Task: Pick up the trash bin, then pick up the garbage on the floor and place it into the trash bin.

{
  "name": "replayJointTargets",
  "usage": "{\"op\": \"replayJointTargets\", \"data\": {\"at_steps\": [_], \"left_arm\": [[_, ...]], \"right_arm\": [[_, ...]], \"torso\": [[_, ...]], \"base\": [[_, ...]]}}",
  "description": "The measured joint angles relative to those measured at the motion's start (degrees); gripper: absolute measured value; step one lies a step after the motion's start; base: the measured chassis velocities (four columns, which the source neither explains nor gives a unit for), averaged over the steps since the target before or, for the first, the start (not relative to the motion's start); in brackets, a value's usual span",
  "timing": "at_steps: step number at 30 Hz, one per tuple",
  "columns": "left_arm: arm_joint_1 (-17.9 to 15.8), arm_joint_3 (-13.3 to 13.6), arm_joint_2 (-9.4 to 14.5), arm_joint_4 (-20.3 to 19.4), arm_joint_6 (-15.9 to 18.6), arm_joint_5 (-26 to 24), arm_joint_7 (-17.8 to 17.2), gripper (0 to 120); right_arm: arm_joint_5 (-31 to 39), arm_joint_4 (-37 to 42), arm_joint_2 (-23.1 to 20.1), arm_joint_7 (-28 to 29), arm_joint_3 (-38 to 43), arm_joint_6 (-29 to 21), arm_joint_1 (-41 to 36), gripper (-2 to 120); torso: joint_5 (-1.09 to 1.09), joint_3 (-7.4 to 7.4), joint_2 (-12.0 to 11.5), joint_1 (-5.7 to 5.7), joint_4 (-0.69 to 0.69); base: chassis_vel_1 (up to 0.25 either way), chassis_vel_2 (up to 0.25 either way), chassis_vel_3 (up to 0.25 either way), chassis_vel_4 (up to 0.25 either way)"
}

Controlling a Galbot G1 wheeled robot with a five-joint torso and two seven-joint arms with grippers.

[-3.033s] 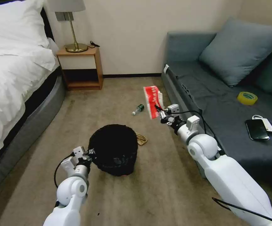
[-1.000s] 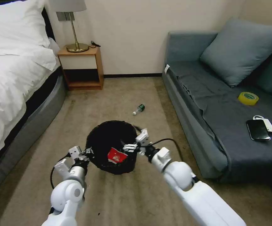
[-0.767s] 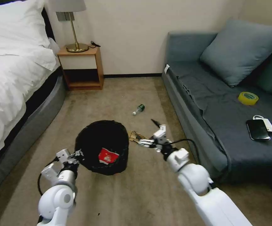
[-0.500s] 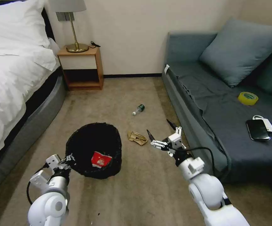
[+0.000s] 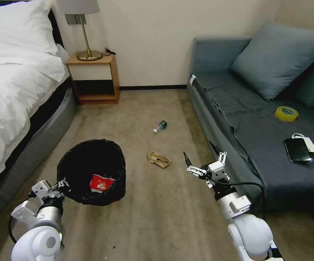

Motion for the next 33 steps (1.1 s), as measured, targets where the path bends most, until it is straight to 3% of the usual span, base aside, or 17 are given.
{"op": "replayJointTargets", "data": {"at_steps": [33], "left_arm": [[-1.31, -0.18, 0.16, 2.42, -0.39, -1.01, 0.41, 4]], "right_arm": [[0.30, -0.94, 0.56, -0.84, -0.87, 0.05, -0.51, 100]], "torso": [[0.00, 0.00, 0.00, 0.00, 0.00]], "base": [[0.000, 0.000, 0.000, 0.000]]}}
